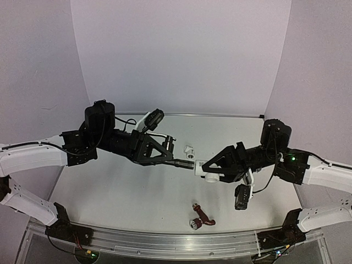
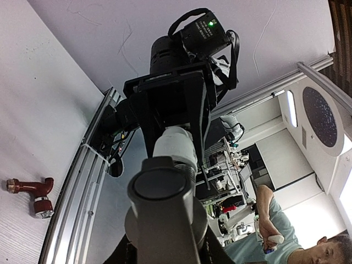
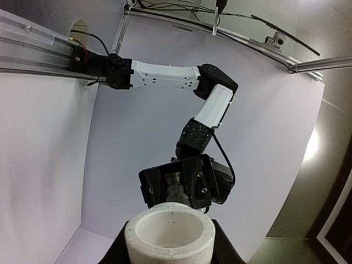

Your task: Install the water faucets

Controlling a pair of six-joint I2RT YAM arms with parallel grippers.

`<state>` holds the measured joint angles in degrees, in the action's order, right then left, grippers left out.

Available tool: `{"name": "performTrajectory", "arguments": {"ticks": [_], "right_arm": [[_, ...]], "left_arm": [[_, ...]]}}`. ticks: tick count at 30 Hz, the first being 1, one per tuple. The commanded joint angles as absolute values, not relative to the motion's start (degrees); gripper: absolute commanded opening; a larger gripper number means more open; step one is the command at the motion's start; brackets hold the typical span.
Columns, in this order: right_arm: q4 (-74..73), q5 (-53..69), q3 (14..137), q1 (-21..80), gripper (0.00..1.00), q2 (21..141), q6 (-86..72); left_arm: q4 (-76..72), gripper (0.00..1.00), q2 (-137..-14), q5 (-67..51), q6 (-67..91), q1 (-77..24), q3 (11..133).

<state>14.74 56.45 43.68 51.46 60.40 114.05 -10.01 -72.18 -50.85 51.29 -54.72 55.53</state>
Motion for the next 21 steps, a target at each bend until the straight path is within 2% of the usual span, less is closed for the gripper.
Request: {"name": "performTrajectory", "arguments": {"ticks": [1,21], "right_arm": [[15.73,57.46,46.34,51.59,0.0,60.45,120.42],[15.73,54.77,47.13,51.59,0.0,61.26,119.6]], "left_arm": [[-12.98,0.0,-72.51,-51.29,52.13,-54.93,58.7],[-13.0,0.0,-73.75,-49.9,52.2,-55.55,59.6]]}}
